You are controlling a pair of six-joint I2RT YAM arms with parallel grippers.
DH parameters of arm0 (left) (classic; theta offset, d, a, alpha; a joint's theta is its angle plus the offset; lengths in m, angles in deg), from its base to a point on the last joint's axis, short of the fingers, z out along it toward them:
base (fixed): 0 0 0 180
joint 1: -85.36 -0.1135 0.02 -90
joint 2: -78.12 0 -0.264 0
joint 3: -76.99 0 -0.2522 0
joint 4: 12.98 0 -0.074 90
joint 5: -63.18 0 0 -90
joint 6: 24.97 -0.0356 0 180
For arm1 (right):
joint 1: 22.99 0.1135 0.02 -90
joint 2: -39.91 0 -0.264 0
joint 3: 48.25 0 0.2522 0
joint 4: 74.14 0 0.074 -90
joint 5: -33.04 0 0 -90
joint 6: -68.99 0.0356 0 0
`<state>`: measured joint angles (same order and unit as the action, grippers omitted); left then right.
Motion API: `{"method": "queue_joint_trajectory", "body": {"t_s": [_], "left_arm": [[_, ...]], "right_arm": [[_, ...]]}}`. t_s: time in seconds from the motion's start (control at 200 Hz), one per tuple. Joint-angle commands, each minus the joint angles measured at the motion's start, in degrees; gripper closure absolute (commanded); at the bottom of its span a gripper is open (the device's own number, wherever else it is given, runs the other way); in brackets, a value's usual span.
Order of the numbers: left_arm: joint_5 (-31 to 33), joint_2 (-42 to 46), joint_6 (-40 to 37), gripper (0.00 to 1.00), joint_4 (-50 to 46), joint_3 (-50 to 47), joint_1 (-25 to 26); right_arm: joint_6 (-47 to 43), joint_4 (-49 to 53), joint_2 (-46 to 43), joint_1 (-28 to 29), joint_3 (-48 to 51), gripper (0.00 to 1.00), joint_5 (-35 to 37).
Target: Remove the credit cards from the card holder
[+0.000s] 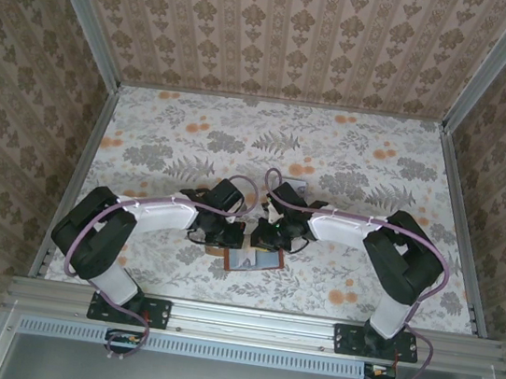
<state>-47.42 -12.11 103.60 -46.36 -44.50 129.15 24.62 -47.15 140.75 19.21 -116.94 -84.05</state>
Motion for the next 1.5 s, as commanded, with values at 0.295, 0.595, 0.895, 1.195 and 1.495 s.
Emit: {"method": "queue_joint_trajectory", "body": {"t_s": [0.295, 0.595, 0.895, 1.195, 1.495], "left_arm": [[1.7, 1.3, -1.4, 1.00, -3.0, -1.7, -1.1], [1.4, 1.7, -1.9, 1.00, -3.0, -2.2, -1.7], [1.3, 3.8, -3.6, 1.00, -4.2, -2.5, -3.6], [0.9, 4.3, -5.2, 1.00, -5.3, -1.6, -4.5], [0.7, 4.8, -5.8, 1.00, -6.2, -0.5, -4.7]], "right_arm": [[-4.5, 7.5, -4.7, -1.7, -0.9, 0.92, 3.9], [-6.6, 11.5, -8.0, -3.0, -2.1, 0.93, 5.2], [-15.5, 19.5, -12.7, -5.3, -5.6, 0.96, 8.8], [-39.9, 27.8, -14.9, -6.6, -10.5, 0.97, 15.9], [-71.1, 33.5, -11.9, -6.6, -14.9, 1.00, 24.4]]}}
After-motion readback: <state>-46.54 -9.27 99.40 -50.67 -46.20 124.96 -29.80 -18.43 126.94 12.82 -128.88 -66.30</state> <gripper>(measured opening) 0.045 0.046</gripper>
